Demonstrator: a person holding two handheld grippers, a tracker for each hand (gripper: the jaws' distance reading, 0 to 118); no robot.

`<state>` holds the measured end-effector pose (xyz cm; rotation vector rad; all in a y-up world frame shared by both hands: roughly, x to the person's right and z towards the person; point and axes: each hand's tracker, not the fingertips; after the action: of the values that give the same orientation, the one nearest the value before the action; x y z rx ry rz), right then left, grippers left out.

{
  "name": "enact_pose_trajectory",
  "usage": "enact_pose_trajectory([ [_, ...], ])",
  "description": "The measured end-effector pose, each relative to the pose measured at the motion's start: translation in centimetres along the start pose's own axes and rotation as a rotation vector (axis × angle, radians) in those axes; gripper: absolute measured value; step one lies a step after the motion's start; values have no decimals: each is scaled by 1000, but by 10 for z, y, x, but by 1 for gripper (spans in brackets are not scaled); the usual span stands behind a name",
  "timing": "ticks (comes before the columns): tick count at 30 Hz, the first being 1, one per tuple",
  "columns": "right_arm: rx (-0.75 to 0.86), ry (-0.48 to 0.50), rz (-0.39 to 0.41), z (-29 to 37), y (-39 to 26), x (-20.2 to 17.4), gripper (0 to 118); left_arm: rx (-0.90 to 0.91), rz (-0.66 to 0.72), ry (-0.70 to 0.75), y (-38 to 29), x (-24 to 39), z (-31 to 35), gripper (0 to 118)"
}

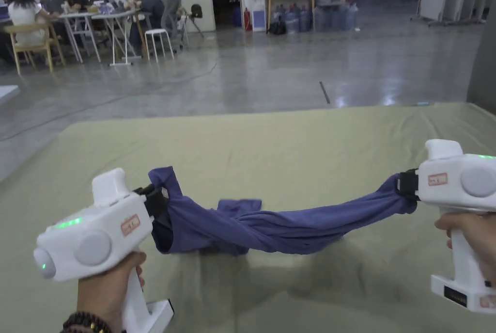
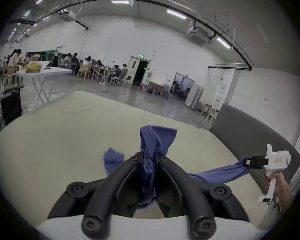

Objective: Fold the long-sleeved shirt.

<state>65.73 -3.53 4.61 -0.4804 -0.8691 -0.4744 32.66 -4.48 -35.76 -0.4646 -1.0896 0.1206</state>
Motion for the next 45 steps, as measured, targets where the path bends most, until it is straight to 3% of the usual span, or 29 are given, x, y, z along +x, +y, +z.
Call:
enact_pose_trajectory([
  [6,-143,15,56,73,-144,4,8,-172,-98,36,-142,-5,120,10],
  [10,-170,-1,11,112,-214,21,8,-212,-28,45,-189,-21,178,10],
  [14,-209,-4,-3,150,-247,15,8,-204,-25,68,-202,-25,211,10],
  [21,-266,-52,25,133,-261,23,8,-242,0,84,-217,-33,215,11],
  [22,-259,-49,27,137,-259,22,14,-261,32,83,-214,-34,217,23],
  [23,-243,-51,25,143,-256,20,49,-275,65,76,-211,-36,219,80],
  [24,-237,-52,24,145,-254,23,96,-288,89,58,-206,-38,222,117],
  [25,-237,-51,29,151,-250,23,118,-252,99,35,-200,-37,230,118],
  [28,-164,-36,52,186,-227,13,118,-204,71,56,-159,-35,242,118],
  [29,-138,-43,59,191,-222,9,113,-210,57,68,-151,-33,241,118],
  [30,-121,-57,62,195,-217,6,99,-200,46,77,-141,-33,240,111],
  [31,-115,-56,66,196,-214,3,60,-199,33,75,-132,-34,237,77],
  [32,-112,-58,72,200,-211,-3,2,-213,17,65,-127,-34,232,0],
  [41,-178,-22,24,195,-222,-16,2,-278,19,63,-119,-24,174,0],
  [42,-185,-25,28,195,-222,-17,2,-281,20,69,-111,-25,160,10],
  [43,-190,-31,30,195,-222,-18,2,-295,12,89,-104,-28,142,40],
  [44,-194,-33,32,190,-222,-13,2,-319,0,119,-99,-31,125,83],
  [45,-198,-34,34,189,-222,-13,2,-355,-7,159,-100,-35,101,83],
])
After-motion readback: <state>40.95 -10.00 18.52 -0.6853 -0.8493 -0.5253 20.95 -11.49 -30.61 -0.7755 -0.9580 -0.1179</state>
